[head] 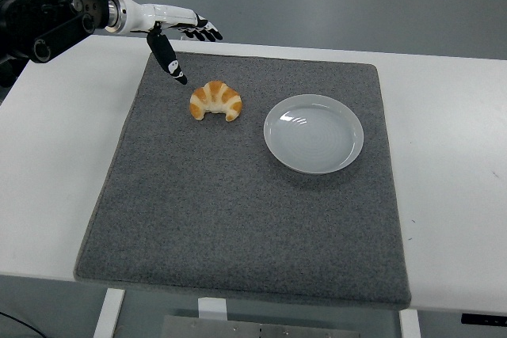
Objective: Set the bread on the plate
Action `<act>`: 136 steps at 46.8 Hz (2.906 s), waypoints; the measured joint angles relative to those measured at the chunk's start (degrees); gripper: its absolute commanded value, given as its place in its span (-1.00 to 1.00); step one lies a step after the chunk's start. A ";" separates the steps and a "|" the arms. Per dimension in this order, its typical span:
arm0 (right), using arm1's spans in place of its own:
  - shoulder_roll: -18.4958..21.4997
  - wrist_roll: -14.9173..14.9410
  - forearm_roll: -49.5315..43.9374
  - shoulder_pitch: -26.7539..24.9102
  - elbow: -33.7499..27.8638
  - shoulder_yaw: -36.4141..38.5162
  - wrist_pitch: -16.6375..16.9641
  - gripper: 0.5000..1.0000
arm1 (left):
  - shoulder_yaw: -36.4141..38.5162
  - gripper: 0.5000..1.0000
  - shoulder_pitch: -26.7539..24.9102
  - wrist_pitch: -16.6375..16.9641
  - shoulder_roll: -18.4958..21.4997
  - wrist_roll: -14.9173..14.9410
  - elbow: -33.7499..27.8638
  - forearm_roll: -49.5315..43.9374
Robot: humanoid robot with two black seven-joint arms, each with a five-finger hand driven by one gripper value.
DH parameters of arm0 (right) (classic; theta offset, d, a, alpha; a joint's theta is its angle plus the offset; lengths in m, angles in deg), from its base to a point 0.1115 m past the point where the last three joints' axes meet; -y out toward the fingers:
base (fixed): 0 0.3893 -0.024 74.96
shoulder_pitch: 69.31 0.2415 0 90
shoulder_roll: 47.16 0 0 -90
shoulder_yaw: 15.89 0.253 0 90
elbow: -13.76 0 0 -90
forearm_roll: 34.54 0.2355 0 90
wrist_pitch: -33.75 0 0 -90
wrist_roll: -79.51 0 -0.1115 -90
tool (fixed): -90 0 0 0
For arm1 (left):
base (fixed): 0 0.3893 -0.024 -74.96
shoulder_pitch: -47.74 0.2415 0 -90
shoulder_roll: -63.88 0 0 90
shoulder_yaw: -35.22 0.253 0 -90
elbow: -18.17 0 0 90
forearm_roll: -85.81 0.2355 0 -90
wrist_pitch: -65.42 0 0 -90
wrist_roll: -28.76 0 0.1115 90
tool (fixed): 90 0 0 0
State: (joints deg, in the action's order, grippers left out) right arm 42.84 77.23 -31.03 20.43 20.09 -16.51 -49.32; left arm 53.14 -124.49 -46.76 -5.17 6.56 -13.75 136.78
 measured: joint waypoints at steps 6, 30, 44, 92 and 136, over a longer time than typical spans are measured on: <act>0.00 0.00 0.00 0.01 0.00 0.00 0.01 0.81 | 0.47 0.98 1.91 1.51 -3.45 0.21 1.51 0.07; 0.00 0.03 0.00 -0.27 0.00 0.00 0.11 0.81 | 0.71 0.75 9.07 5.75 -11.61 0.41 11.46 -0.69; 0.00 0.01 0.00 -0.27 0.00 0.00 0.19 0.81 | 0.62 0.31 10.09 8.54 -12.28 0.42 11.54 -0.92; 0.00 0.07 0.05 -0.35 0.09 0.00 0.18 0.81 | 2.11 -1.00 5.05 10.30 -14.02 0.35 10.74 -1.14; 0.00 0.06 0.08 -0.36 0.05 0.00 0.09 0.81 | 2.26 -1.00 -15.05 5.60 -18.84 -12.62 5.03 -1.28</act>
State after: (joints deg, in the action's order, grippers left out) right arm 42.84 77.29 -30.95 20.07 20.13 -16.51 -49.23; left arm 55.41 -139.54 -41.15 -24.01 -6.06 -8.73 135.50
